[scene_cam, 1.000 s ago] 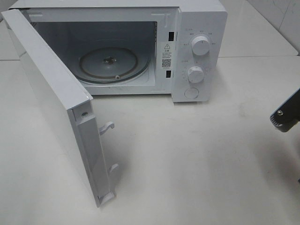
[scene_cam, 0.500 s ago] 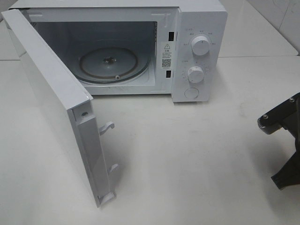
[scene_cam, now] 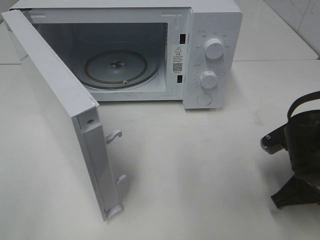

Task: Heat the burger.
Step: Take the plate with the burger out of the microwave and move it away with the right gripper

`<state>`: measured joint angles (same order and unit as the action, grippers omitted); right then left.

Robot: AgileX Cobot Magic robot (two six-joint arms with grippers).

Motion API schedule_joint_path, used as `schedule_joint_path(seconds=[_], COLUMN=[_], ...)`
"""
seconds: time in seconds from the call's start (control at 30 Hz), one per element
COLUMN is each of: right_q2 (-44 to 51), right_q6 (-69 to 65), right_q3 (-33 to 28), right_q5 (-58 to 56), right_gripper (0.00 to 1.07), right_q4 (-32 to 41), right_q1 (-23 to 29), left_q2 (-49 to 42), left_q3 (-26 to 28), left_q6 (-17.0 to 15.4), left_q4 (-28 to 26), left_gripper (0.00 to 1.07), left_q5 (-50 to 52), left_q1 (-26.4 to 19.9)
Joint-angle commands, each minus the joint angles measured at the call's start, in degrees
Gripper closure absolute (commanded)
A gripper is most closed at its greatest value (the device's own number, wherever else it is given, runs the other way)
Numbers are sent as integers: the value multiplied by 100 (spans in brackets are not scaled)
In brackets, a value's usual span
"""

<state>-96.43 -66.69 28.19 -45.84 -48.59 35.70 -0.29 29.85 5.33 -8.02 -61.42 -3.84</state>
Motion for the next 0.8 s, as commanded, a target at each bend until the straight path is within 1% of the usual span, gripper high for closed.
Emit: schedule_joint_path(seconds=[0.03, 0.2, 0.3, 0.37, 0.43, 0.47, 0.5, 0.53, 0.57, 0.63, 0.67, 0.73, 0.8], right_q2=[-149, -602, -653, -796, -796, -796, -796, -796, -796, -796, -796, -791, -762], right_q6=[-183, -670, -745, -968, -957, -945, -945, -917, -917, -470, -470, -6, 246], right_q3=[17, 17, 17, 17, 17, 40, 40, 46, 46, 223, 223, 418, 533], right_q5=[-143, -23, -17, -6, -6, -6, -6, -11, -11, -120, -120, -269, -361], right_gripper=[102, 101, 101, 95, 93, 87, 87, 83, 83, 69, 69, 62, 61], right_q4=[-292, -470, -487, -527, -533, -556, -556, -556, -556, -286, -286, -109, -17], right_q1=[-34, -34, -34, -34, -34, -34, -34, -34, -34, -17, -17, -17, -17], left_q2=[-23, -23, -23, -23, -23, -23, -23, -23, -23, -23, -23, -23, -23], left_q3=[-23, -23, -23, -23, -23, -23, -23, -23, -23, -23, -23, -23, -23], left_q6=[-29, -29, -29, -29, -29, -29, -29, -29, -29, -29, -29, -29, -29], left_q4=[-46, -46, -46, -46, -46, -46, -46, -46, -46, -46, -46, -46, -46], left_gripper=[7, 7, 7, 7, 7, 7, 7, 7, 7, 7, 7, 7, 7], left_q5=[-17, -17, -17, -17, -17, -17, -17, -17, -17, -17, -17, -17, -17], left_q1=[-11, -11, -11, -11, -11, -11, -11, -11, -11, -11, -11, -11, -11])
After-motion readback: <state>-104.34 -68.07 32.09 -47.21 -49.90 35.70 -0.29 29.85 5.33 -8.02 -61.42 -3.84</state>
